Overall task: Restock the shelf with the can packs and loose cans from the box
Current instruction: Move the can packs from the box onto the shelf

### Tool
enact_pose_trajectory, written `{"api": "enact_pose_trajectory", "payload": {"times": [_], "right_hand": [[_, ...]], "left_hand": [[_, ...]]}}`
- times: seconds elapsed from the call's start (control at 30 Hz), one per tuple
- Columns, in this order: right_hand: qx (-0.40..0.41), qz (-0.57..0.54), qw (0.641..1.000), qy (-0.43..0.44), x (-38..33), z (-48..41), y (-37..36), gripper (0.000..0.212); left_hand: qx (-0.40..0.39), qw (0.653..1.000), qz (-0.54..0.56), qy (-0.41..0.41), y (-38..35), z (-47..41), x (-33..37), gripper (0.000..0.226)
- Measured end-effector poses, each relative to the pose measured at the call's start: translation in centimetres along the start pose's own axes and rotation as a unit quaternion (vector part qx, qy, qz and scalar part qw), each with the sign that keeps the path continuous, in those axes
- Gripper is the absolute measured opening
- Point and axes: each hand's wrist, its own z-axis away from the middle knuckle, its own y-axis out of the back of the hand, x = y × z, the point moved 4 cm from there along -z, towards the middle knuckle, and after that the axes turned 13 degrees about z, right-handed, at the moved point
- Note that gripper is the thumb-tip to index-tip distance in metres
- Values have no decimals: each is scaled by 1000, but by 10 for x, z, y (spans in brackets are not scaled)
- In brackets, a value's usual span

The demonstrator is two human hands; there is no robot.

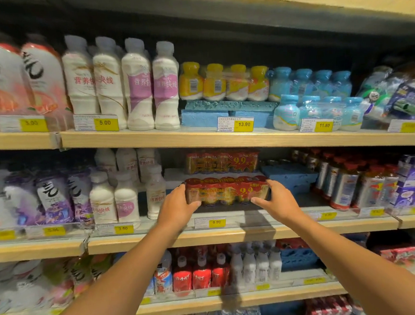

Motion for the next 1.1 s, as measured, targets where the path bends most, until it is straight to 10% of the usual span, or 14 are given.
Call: {"api": "enact_pose_trajectory", "payload": {"times": [0.47, 1.1], "right_hand": [[2, 7, 996, 92, -96, 147, -29, 92], [-253, -34, 949, 188, -95, 223, -249, 94]], "left_hand": [[-104, 984, -27, -140, 52, 93, -67, 84], [-211, 975, -62, 41, 5, 212, -274, 94]]}}
